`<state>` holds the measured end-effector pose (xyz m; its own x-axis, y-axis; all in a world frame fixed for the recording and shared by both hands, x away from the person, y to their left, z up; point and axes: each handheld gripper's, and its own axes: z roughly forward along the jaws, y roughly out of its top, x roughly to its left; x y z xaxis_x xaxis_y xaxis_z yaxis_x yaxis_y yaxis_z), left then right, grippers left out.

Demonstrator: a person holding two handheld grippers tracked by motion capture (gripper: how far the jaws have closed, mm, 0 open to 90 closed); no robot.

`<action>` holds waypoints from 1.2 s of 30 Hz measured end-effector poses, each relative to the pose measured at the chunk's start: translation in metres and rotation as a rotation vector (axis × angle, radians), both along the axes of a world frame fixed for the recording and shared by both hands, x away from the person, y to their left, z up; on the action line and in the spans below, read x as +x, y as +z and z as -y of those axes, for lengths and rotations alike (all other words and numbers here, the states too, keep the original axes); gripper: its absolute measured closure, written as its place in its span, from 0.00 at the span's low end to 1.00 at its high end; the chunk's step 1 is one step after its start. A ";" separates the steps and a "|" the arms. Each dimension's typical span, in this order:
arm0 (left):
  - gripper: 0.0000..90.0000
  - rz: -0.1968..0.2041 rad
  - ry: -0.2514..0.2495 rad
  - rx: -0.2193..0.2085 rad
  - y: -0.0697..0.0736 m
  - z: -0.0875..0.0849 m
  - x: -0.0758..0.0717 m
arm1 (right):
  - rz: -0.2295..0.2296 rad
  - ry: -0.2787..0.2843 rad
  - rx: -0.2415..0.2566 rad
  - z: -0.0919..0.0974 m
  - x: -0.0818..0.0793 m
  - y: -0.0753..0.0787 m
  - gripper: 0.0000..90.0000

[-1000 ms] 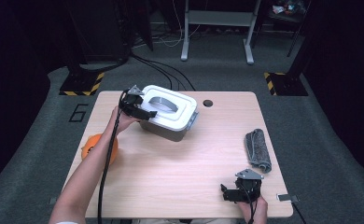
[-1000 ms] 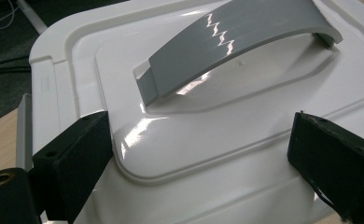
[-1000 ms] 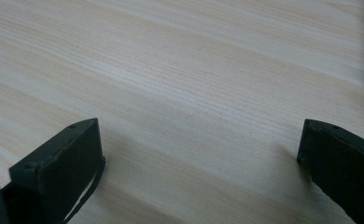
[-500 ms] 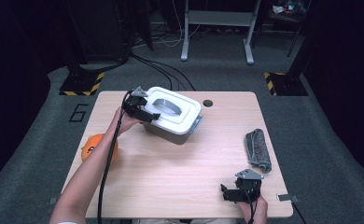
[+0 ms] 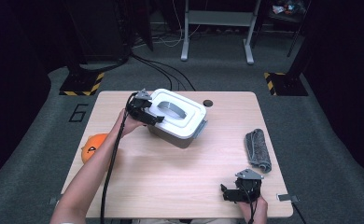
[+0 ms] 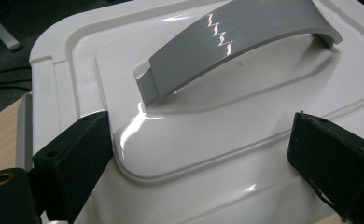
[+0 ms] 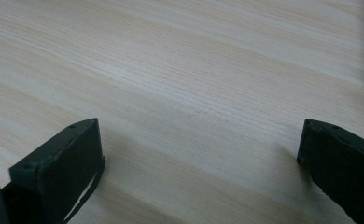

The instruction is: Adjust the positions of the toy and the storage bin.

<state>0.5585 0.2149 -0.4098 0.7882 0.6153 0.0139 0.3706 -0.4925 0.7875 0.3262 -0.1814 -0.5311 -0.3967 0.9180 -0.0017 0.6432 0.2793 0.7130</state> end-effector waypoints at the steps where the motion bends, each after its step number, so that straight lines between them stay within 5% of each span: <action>1: 0.07 -0.006 -0.008 0.008 0.001 0.000 0.000 | 0.001 -0.001 0.001 0.000 0.000 0.000 0.00; 28: 0.07 -0.008 -0.123 0.028 0.002 0.021 -0.013 | 0.005 -0.001 -0.004 0.001 0.000 0.000 0.00; 35: 0.00 0.006 -0.052 -0.005 0.016 0.013 -0.026 | -0.004 -0.008 0.001 0.000 0.000 0.001 0.00; 36: 0.00 0.036 -0.037 -0.002 0.019 0.011 -0.031 | -0.005 -0.005 -0.001 -0.001 0.000 0.001 0.00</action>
<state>0.5273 0.2036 -0.3906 0.8096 0.5855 0.0412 0.3235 -0.5037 0.8010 0.3266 -0.1808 -0.5302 -0.3917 0.9201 -0.0003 0.6485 0.2763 0.7093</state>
